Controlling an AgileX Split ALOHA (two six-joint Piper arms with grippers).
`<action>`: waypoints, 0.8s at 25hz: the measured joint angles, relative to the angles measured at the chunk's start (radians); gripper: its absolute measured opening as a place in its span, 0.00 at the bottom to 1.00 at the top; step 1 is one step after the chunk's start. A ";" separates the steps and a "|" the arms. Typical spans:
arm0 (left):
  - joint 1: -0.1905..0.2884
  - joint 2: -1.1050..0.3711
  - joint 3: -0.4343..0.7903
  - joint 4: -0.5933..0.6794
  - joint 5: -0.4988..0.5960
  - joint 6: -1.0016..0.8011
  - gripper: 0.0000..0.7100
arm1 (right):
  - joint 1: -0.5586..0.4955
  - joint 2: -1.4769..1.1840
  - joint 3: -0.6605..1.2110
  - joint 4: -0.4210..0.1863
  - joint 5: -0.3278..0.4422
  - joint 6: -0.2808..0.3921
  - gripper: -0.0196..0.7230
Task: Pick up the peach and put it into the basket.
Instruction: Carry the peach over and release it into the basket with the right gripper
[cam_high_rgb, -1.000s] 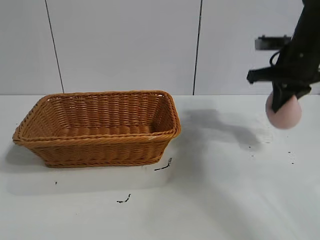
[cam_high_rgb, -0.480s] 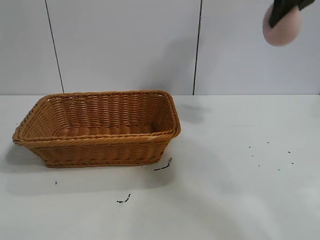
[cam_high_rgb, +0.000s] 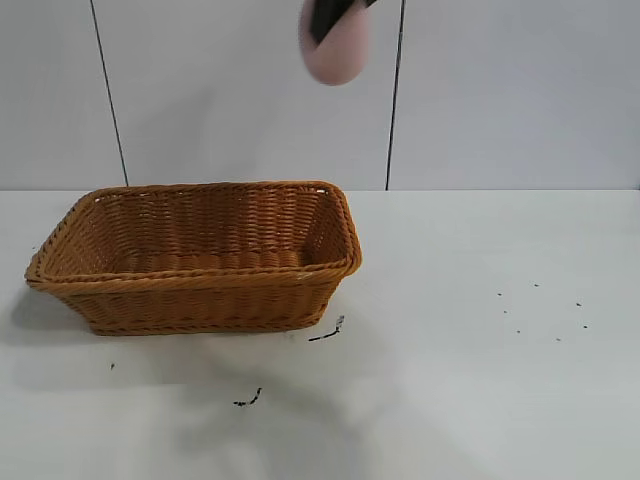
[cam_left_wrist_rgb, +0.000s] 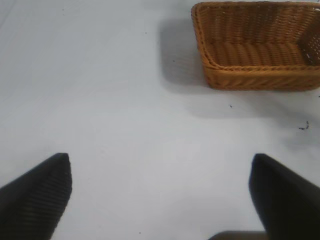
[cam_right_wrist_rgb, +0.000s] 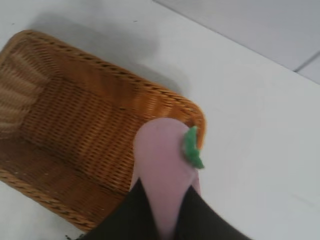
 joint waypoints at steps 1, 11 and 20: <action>0.000 0.000 0.000 0.000 0.000 0.000 0.98 | 0.004 0.025 0.000 0.000 -0.013 0.000 0.01; 0.000 0.000 0.000 0.000 0.000 0.000 0.98 | 0.010 0.192 0.000 -0.001 -0.119 0.000 0.05; 0.000 0.000 0.000 0.000 0.000 0.000 0.98 | 0.010 0.169 -0.008 -0.001 -0.119 -0.001 0.93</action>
